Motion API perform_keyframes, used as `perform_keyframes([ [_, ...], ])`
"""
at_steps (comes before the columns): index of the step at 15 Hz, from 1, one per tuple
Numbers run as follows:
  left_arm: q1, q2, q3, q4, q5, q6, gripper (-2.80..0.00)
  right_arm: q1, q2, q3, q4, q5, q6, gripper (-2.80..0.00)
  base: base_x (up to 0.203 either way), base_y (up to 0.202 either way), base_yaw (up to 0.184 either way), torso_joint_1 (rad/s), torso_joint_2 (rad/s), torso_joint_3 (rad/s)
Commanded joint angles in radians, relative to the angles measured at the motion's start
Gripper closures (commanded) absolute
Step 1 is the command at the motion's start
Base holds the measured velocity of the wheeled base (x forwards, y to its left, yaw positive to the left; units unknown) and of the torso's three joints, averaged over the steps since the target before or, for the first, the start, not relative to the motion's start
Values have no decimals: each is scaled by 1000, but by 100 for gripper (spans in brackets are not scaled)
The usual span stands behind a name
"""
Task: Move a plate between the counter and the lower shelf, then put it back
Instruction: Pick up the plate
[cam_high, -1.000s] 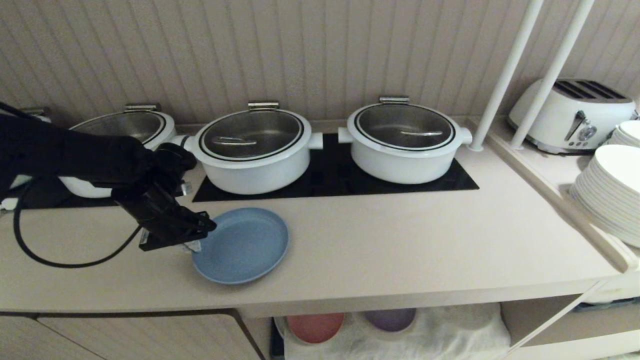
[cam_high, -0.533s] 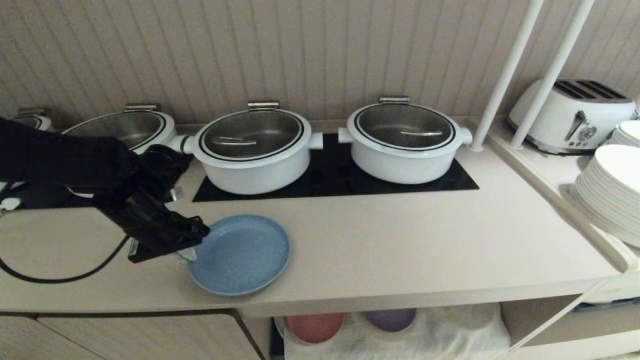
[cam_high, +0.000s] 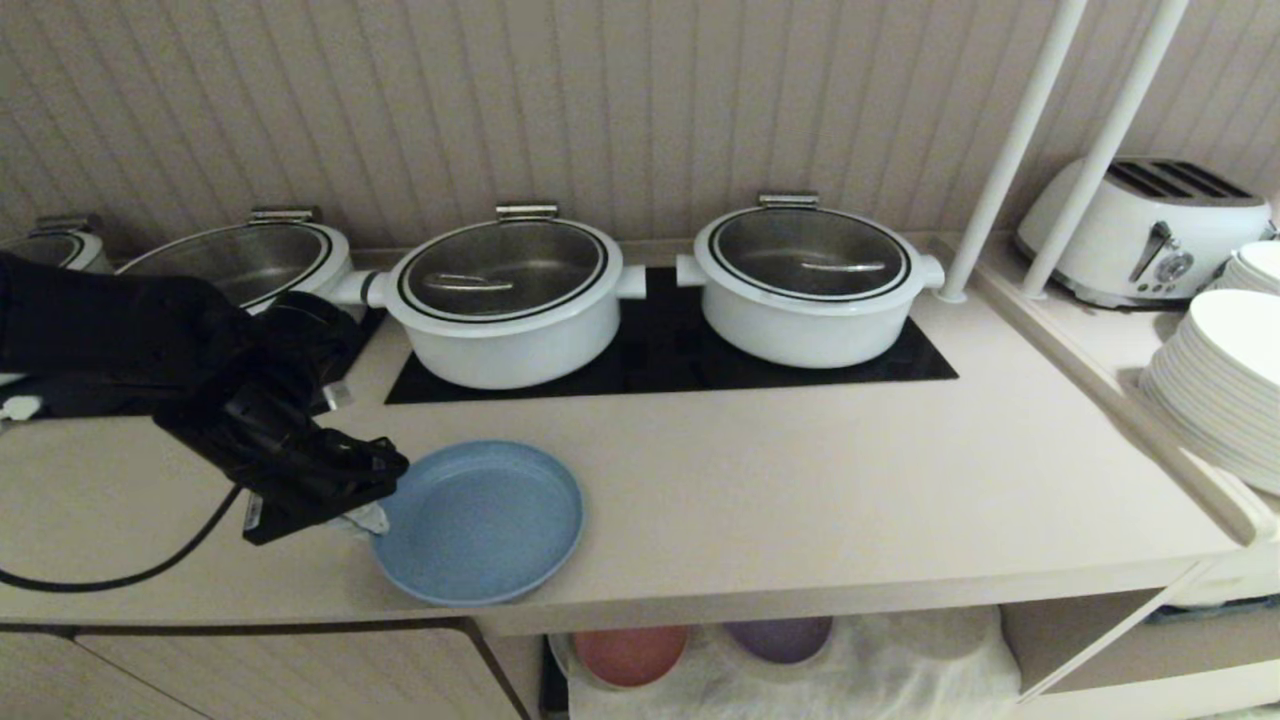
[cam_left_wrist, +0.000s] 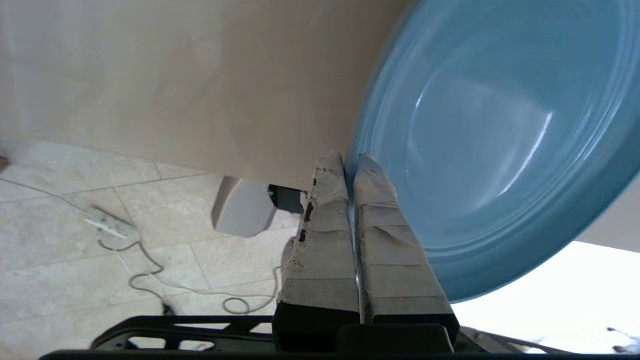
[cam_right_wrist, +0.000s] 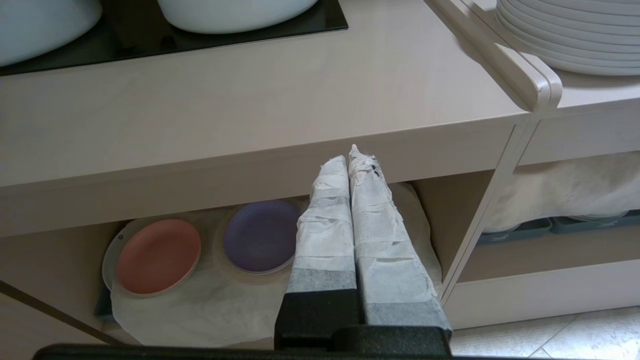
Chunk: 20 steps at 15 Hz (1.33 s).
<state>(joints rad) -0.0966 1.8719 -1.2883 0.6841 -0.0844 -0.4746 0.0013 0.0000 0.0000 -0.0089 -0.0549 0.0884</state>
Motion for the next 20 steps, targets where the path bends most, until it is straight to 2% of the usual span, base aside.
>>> perform_keyframes([
  [1, 0, -6, 1, 3, -15, -33, 0, 0, 0, 0, 0, 0, 1, 0, 0, 0, 0, 0, 0, 0],
  [6, 3, -27, 6, 5, -59, -100, 0, 0, 0, 0, 0, 0, 1, 0, 0, 0, 0, 0, 0, 0],
  [9, 4, -51, 16, 5, -64, -107, 0, 0, 0, 0, 0, 0, 1, 0, 0, 0, 0, 0, 0, 0],
  [16, 4, -203, 139, 5, -66, -99, 0, 0, 0, 0, 0, 0, 1, 0, 0, 0, 0, 0, 0, 0],
  [20, 4, -331, 276, 5, -66, -58, 0, 0, 0, 0, 0, 0, 1, 0, 0, 0, 0, 0, 0, 0],
])
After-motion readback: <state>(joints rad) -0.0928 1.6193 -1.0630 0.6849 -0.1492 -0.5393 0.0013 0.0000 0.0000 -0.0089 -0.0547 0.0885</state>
